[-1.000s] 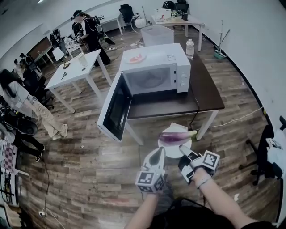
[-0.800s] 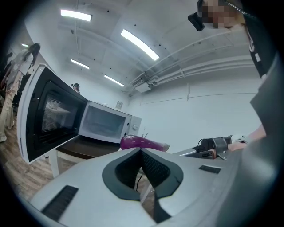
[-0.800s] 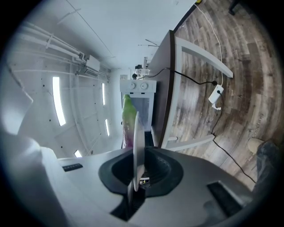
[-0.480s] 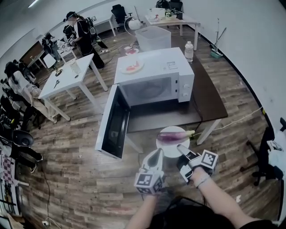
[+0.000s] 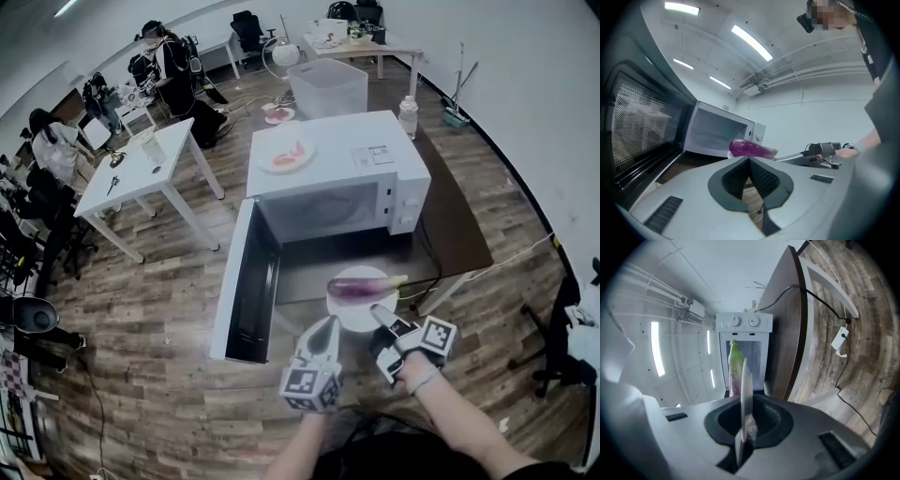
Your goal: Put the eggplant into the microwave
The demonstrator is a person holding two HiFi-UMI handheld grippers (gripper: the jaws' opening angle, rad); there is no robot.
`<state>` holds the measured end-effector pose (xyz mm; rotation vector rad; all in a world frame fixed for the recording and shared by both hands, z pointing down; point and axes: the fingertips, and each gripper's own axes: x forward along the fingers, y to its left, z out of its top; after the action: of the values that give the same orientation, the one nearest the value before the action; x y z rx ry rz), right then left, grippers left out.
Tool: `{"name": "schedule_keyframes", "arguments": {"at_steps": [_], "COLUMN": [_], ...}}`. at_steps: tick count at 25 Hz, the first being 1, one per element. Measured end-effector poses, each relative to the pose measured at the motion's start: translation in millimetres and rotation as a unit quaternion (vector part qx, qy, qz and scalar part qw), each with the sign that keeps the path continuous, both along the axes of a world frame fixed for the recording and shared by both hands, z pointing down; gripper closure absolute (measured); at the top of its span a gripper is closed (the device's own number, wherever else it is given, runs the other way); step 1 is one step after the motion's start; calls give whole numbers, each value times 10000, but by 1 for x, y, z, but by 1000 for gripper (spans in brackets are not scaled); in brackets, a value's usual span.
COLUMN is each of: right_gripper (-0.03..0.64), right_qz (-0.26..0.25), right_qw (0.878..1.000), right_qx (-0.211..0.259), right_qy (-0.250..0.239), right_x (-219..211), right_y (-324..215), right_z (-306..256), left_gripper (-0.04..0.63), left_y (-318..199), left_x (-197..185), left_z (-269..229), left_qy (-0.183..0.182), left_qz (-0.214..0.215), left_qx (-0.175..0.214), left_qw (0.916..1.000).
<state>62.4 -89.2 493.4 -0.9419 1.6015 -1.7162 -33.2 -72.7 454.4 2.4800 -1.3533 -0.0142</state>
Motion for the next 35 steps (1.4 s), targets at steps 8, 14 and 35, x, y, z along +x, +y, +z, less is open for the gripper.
{"name": "schedule_keyframes", "arguments": {"at_steps": [8,14,35], "right_gripper": [592,592,592], "right_qz": [-136,-254,-363], "right_qw": [9999,9997,9992], "right_qx": [-8,-21,-51], "right_qy": [9,14,-184], "right_x": [-15,-21,-30], "right_y": [-39,-63,-168], "right_z": [0,8,40], "left_gripper": [594,592,592], "left_y": [-25,-35,-113], "left_x": [-17,-23,-15], "left_z": [4,22,51], "left_qy": [99,130,-125], "left_qz": [-95,-205,-207], "left_qx": [-84,-203,-100], "left_qw": [9999,9995,9997]}}
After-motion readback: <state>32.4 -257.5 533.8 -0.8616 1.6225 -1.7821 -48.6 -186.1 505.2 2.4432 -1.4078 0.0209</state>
